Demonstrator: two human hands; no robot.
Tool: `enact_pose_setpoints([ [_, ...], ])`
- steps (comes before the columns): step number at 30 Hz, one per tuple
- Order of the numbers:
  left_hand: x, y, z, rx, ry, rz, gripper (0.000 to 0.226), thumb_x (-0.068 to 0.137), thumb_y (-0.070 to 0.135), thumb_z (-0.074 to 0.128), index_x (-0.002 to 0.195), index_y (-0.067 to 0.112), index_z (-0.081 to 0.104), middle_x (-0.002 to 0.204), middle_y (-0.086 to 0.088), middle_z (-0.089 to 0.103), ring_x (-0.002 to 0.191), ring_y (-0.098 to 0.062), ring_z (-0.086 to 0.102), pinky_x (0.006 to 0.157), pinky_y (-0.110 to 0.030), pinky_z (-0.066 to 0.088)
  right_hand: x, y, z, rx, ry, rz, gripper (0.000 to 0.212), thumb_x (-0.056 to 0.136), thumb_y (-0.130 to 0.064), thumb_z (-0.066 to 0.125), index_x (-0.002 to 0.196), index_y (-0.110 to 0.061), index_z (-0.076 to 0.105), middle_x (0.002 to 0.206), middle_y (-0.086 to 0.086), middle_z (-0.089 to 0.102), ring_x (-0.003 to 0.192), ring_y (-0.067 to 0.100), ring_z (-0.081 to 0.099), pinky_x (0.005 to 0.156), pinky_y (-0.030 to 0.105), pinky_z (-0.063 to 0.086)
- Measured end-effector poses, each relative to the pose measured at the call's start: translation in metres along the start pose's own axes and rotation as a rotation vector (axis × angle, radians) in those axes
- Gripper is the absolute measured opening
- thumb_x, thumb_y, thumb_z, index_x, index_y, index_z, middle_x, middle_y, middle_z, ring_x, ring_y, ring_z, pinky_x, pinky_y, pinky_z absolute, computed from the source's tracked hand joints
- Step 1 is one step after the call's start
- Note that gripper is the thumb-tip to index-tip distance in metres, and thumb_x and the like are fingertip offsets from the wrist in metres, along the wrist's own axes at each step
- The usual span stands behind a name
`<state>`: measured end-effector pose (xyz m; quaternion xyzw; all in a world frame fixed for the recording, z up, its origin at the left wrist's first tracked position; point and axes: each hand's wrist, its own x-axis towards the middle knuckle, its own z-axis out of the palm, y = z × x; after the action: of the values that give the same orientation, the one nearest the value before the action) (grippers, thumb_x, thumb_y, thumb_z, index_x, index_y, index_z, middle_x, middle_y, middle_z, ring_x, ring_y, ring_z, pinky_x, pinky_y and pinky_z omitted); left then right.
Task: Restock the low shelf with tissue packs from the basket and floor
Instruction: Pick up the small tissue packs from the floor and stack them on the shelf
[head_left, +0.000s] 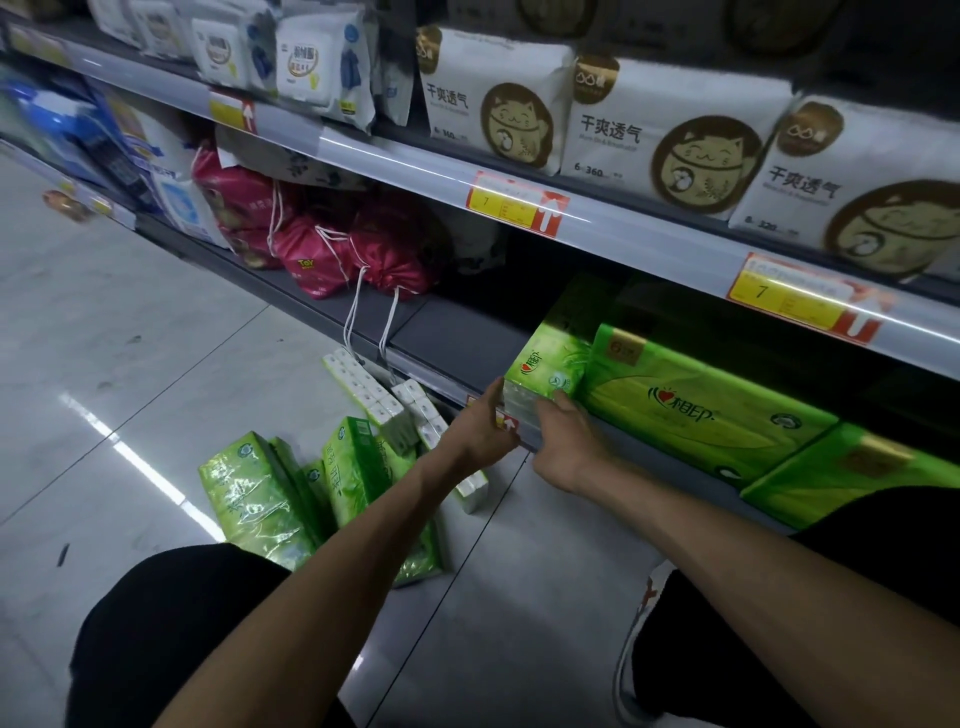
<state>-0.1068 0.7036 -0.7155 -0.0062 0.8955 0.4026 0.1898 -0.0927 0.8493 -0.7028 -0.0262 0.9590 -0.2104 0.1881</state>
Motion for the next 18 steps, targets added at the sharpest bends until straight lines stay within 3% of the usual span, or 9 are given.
enact_pose_setpoints([
  [2, -0.015, -0.005, -0.01, 0.091, 0.009, -0.008, 0.076, 0.09, 0.017, 0.064, 0.159, 0.021, 0.033, 0.128, -0.003, 0.064, 0.1, -0.027, 0.068, 0.085, -0.031, 0.051, -0.004, -0.008, -0.004, -0.022, 0.019, 0.024, 0.066, 0.085, -0.011, 0.069, 0.145, -0.014, 0.043, 0.148, 0.014, 0.038, 0.139, 0.037, 0.039, 0.108, 0.042, 0.046],
  [5, -0.042, -0.018, -0.028, 0.271, 0.039, -0.02, 0.078, 0.089, 0.031, 0.066, 0.16, 0.023, 0.034, 0.145, -0.011, 0.057, 0.121, -0.029, 0.063, 0.101, -0.042, 0.053, -0.013, -0.022, -0.008, -0.089, 0.032, 0.005, 0.069, 0.087, -0.014, 0.068, 0.15, -0.015, 0.037, 0.149, 0.016, 0.034, 0.138, 0.038, 0.036, 0.106, 0.042, 0.046],
  [13, -0.133, -0.065, -0.09, 0.636, 0.136, -0.091, 0.085, 0.086, 0.066, 0.056, 0.16, 0.034, 0.03, 0.157, -0.004, 0.045, 0.138, -0.034, 0.047, 0.106, -0.05, 0.048, -0.047, -0.075, -0.005, -0.319, -0.049, -0.21, 0.074, 0.09, -0.021, 0.065, 0.152, -0.015, 0.026, 0.159, 0.021, 0.019, 0.15, 0.045, 0.013, 0.11, 0.051, 0.038],
  [18, -0.166, -0.082, -0.124, 0.687, 0.235, -0.186, 0.084, 0.088, 0.072, 0.056, 0.16, 0.035, 0.031, 0.156, -0.004, 0.046, 0.139, -0.032, 0.046, 0.106, -0.048, 0.047, -0.065, -0.106, -0.017, -0.346, -0.051, -0.388, 0.078, 0.087, -0.031, 0.066, 0.151, -0.016, 0.025, 0.151, 0.019, 0.028, 0.143, 0.041, 0.023, 0.102, 0.05, 0.04],
])
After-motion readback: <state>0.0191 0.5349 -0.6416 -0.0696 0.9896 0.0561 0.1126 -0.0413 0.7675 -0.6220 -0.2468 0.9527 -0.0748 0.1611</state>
